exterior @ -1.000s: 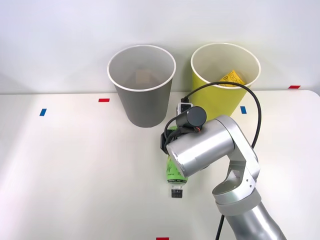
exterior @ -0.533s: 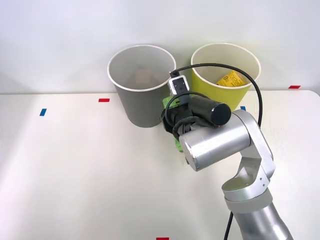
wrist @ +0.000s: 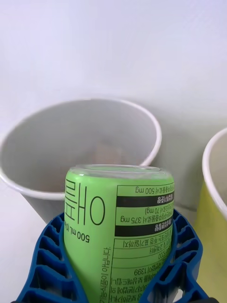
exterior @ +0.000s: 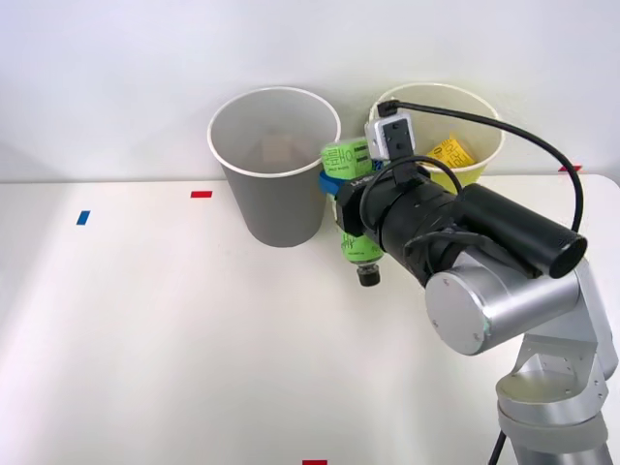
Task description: Put cans in the gray bin, plastic bottles in the light green bin
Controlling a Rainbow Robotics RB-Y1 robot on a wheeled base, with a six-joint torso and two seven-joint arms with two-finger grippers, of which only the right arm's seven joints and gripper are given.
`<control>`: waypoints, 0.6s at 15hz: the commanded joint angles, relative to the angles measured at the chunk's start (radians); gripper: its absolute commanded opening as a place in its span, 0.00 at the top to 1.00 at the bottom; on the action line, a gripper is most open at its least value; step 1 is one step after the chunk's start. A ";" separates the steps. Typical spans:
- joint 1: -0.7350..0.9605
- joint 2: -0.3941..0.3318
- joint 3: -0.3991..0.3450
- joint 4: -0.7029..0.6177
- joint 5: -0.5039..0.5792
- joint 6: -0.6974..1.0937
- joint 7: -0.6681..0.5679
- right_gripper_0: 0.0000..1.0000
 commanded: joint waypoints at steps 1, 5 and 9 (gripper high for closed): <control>-0.001 0.038 -0.056 -0.018 -0.179 -0.154 0.030 1.00; -0.065 0.060 -0.124 -0.018 -0.196 -0.233 0.062 1.00; -0.151 0.060 -0.225 -0.018 -0.185 -0.236 0.085 1.00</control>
